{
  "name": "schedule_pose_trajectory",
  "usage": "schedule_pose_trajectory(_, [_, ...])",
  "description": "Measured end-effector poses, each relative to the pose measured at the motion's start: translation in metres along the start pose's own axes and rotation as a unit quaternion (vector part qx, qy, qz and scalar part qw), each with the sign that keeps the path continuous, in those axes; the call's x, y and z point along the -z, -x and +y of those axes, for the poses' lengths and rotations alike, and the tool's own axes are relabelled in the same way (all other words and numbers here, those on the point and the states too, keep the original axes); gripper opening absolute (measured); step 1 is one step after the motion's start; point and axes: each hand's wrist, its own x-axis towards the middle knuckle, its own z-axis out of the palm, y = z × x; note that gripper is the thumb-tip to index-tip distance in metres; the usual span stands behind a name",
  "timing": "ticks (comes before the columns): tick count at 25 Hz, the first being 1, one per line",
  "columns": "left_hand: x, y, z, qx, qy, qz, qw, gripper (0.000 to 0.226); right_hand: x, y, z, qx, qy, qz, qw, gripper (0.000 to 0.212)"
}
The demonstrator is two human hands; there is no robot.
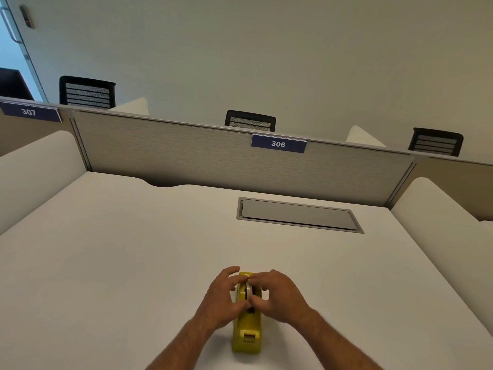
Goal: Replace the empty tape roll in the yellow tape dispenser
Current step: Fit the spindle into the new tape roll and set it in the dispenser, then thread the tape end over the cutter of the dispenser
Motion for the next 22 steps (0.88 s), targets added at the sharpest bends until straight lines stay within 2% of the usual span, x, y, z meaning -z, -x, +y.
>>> schedule_pose_trajectory(5, [0.0009, -0.0011, 0.002, 0.011, -0.005, -0.007, 1.0, 0.06, -0.0015, -0.0004, 0.001, -0.004, -0.005, -0.003, 1.0, 0.038])
schedule_pose_trajectory(11, [0.0006, -0.0014, 0.0008, 0.019, 0.007, -0.022, 1.0, 0.059, 0.0019, -0.0048, 0.0014, -0.029, -0.04, 0.0, 0.999, 0.019])
schedule_pose_trajectory(19, [0.0001, -0.0032, -0.0007, 0.025, 0.015, -0.033, 0.999, 0.056, 0.0034, -0.0052, 0.0012, -0.036, -0.026, -0.028, 0.999, 0.031])
schedule_pose_trajectory(22, [0.0003, -0.0028, -0.0013, 0.019, 0.012, -0.034, 0.999, 0.054, 0.0044, -0.0048, 0.0001, -0.037, -0.033, -0.024, 0.998, 0.027])
